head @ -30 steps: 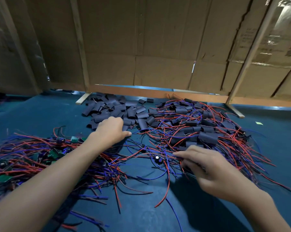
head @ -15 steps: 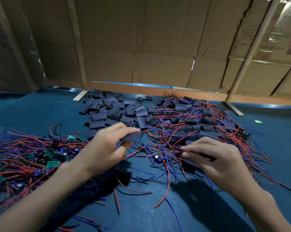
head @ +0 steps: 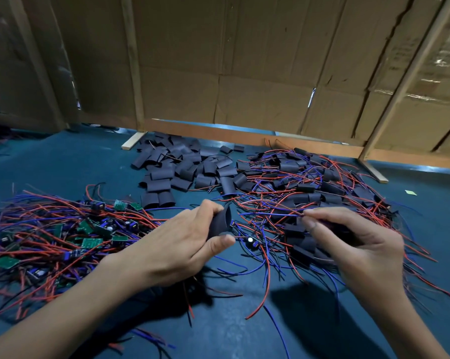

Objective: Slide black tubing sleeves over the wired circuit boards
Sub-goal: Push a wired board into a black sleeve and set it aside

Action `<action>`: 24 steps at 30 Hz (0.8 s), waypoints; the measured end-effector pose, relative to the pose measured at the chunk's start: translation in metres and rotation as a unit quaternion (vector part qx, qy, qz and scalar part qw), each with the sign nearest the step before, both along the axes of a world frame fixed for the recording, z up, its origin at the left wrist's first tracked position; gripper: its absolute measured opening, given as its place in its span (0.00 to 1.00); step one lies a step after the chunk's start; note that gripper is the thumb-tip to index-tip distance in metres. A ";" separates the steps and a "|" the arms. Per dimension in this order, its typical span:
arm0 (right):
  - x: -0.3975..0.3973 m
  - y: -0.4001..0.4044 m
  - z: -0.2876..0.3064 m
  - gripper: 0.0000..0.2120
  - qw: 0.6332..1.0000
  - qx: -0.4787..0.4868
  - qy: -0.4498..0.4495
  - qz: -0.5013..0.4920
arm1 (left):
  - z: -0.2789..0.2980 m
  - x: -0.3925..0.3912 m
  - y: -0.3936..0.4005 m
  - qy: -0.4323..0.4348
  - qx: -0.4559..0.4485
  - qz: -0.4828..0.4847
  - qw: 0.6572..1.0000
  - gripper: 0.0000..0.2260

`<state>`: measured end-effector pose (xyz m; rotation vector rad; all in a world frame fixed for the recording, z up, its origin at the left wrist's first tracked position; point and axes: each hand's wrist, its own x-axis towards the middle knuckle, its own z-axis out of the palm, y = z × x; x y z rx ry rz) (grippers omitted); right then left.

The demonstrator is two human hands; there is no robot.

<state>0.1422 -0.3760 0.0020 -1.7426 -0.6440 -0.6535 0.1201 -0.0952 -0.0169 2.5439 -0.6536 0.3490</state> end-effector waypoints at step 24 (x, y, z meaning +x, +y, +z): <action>-0.002 0.003 -0.002 0.04 0.988 -0.120 -0.087 0.029 | -0.001 0.003 -0.008 -0.066 0.020 0.038 0.997 0.24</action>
